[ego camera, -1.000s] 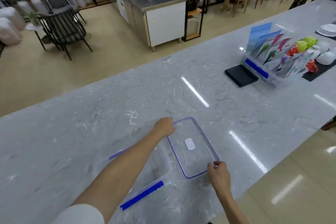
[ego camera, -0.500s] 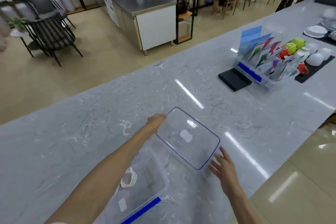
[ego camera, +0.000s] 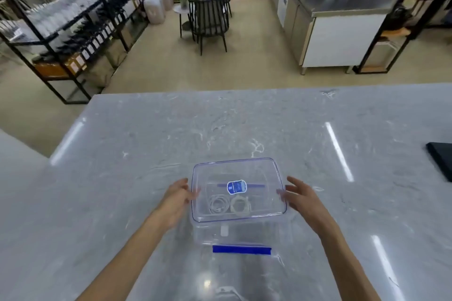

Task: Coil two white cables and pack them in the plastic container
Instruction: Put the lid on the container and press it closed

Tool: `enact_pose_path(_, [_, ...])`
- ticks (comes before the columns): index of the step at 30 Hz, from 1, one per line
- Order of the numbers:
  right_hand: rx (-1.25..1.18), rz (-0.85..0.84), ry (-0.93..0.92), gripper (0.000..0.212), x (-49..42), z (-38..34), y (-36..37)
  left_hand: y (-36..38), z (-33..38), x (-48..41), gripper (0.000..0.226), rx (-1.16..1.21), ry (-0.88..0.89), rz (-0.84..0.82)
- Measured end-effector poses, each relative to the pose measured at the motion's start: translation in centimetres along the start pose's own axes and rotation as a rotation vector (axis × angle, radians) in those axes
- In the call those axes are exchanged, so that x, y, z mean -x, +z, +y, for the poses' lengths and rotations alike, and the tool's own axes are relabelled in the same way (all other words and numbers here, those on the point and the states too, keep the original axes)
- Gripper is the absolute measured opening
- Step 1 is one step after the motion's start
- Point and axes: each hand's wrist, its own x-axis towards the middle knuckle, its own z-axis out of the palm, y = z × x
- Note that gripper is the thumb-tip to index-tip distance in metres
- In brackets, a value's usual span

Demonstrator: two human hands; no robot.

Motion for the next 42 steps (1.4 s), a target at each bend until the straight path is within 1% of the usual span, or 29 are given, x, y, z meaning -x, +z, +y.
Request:
enact_pose_path(2, [0.187,-0.045,-0.092,0.031,1.3,0.8,1.8,-0.5,-2.5,1.4,0.038,-0.107,0.044,0.038])
enact_pose_path(4, [0.396,0.016,-0.171,0.03,2.5,1.6,3.0,-0.3,-4.1,1.9,0.034,-0.233,0.093,0.082])
enact_pose_path(6, [0.523,0.103,-0.185,0.03,3.2,2.6,3.3,0.4,-4.8,1.4,0.033,-0.436,0.132,0.116])
enact_pose_path(9, [0.575,0.184,-0.122,0.026,3.9,3.9,3.0,1.9,-4.8,0.4,0.042,-0.815,0.077,0.153])
enact_pose_path(10, [0.576,0.208,-0.103,0.024,4.1,4.1,3.1,2.4,-4.6,0.2,0.043,-0.908,0.079,0.167])
enact_pose_path(12, [0.578,0.249,-0.067,0.024,4.5,4.4,3.5,3.2,-4.3,0.1,0.043,-0.998,0.109,0.191])
enact_pose_path(16, [0.649,0.32,-0.011,0.029,4.3,4.4,4.2,3.4,-4.5,-0.1,0.04,-1.026,0.138,0.202])
enact_pose_path(18, [0.704,0.32,0.027,0.033,4.2,4.4,4.2,3.2,-4.7,-0.2,0.045,-0.981,0.152,0.177])
enact_pose_path(20, [0.683,0.305,0.063,0.039,4.1,4.4,4.3,3.0,-5.0,-0.2,0.045,-0.946,0.16,0.17])
enact_pose_path(26, [0.679,0.326,0.076,0.042,4.1,4.8,4.7,3.0,-5.0,-0.4,0.027,-0.939,0.162,0.183])
enact_pose_path(28, [0.667,0.314,0.104,0.045,4.0,4.8,4.6,2.9,-5.0,-0.6,0.026,-0.94,0.153,0.181])
enact_pose_path(31, [0.623,0.283,0.119,0.049,3.9,4.6,4.4,2.6,-4.9,-1.0,0.034,-0.945,0.111,0.158])
enact_pose_path(34, [0.582,0.267,0.1,0.051,4.0,4.8,4.1,2.3,-5.0,-1.7,0.036,-0.915,0.117,0.132])
enact_pose_path(36, [0.44,0.267,0.098,0.054,3.9,5.0,4.1,2.1,-4.9,-2.2,0.042,-0.862,0.112,0.121])
enact_pose_path(38, [0.327,0.255,0.104,0.055,4.1,5.2,4.2,1.5,-4.8,-2.7,0.056,-0.799,0.091,0.086])
enact_pose_path(39, [0.362,0.264,0.097,0.057,4.2,5.5,4.3,1.4,-4.7,-3.0,0.066,-0.777,0.078,0.054])
enact_pose_path(40, [0.5,0.297,0.079,0.059,4.4,5.6,4.5,1.2,-4.7,-3.1,0.076,-0.778,0.065,0.022])
enact_pose_path(42, [0.918,0.41,-0.042,0.066,4.6,5.6,5.2,1.4,-4.6,-3.2,0.086,-0.892,0.077,-0.018])
